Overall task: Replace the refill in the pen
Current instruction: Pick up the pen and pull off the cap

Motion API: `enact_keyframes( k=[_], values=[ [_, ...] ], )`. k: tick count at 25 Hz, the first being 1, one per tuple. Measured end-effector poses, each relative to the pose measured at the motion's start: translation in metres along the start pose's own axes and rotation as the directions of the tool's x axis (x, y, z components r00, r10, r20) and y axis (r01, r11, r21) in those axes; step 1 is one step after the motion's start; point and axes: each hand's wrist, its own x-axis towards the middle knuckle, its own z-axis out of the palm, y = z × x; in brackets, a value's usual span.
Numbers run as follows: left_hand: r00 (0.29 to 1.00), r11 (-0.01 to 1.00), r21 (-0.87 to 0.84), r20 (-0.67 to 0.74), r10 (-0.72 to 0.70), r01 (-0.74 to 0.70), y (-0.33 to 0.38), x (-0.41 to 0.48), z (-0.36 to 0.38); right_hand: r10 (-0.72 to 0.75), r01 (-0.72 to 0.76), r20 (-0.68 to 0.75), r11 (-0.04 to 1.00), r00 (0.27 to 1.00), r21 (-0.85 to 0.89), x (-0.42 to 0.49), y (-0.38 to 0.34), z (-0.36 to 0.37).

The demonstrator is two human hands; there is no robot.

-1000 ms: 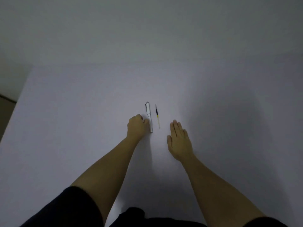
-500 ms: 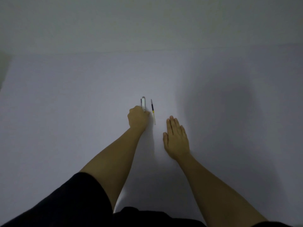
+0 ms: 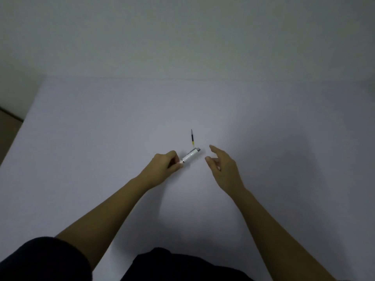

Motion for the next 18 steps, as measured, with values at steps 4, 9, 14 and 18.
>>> enact_keyframes(
  k=[4,9,14,18],
  values=[
    [0.985,0.985,0.049,-0.026,0.168,-0.166,0.019,-0.014,0.002,0.026,-0.027,0.007,0.991,1.000,0.134,-0.010,-0.019,-0.003],
    [0.951,0.962,0.027,-0.145,0.273,-0.272,0.035,-0.021,0.004,0.085,-0.079,0.006,0.909,0.996,0.409,-0.015,-0.036,-0.011],
    [0.894,0.942,0.123,-0.298,0.335,-0.312,0.043,-0.026,0.007,0.073,-0.078,0.028,0.905,0.997,0.419,-0.020,-0.038,-0.020],
    [0.857,0.924,0.246,-0.362,0.367,-0.293,0.041,-0.025,0.010,0.114,-0.118,0.036,0.878,0.993,0.463,-0.020,-0.039,-0.021]
  ],
)
